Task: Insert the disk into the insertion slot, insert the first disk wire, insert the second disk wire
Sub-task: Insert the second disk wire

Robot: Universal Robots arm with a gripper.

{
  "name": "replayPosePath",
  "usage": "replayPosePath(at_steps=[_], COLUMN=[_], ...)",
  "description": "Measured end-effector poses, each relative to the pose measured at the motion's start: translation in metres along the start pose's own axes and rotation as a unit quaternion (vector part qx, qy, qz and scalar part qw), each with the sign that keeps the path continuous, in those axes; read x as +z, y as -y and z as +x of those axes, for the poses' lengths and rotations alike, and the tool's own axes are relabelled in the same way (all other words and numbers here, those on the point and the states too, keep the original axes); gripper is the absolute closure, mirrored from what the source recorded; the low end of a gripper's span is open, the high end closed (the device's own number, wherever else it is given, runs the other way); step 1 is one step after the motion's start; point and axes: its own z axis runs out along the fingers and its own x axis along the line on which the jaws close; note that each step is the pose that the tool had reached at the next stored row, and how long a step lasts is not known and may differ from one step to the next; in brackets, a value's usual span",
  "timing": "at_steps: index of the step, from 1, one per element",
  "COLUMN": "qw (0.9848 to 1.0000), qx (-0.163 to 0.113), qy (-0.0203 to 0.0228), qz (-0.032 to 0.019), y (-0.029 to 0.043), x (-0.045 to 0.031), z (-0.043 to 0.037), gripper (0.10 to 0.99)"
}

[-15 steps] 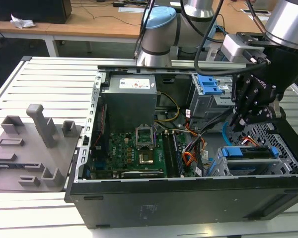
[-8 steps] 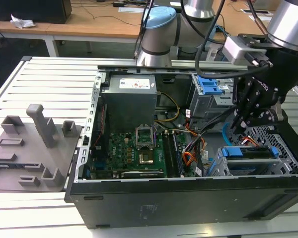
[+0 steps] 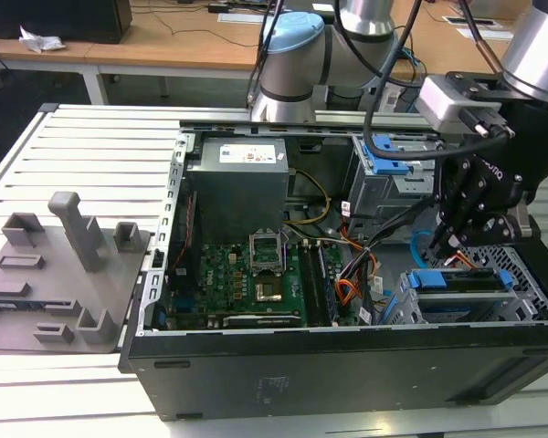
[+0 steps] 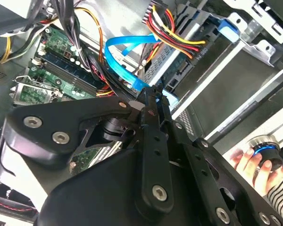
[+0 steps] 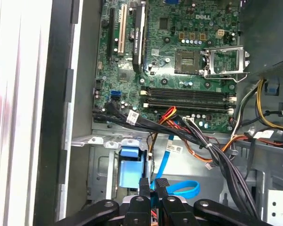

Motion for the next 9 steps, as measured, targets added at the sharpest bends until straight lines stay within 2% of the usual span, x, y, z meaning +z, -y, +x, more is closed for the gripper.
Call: replayPosePath(at_steps=[6, 9], qw=[1.0, 0.9996], qx=[0.003, 0.028], qy=[0.0001, 0.0017], qz=[-0.0001, -0.0009], y=[-0.0002, -0.0001], x=[0.0003, 0.0006], z=[0.0028, 0.0028], gripper=[0.925, 0.925])
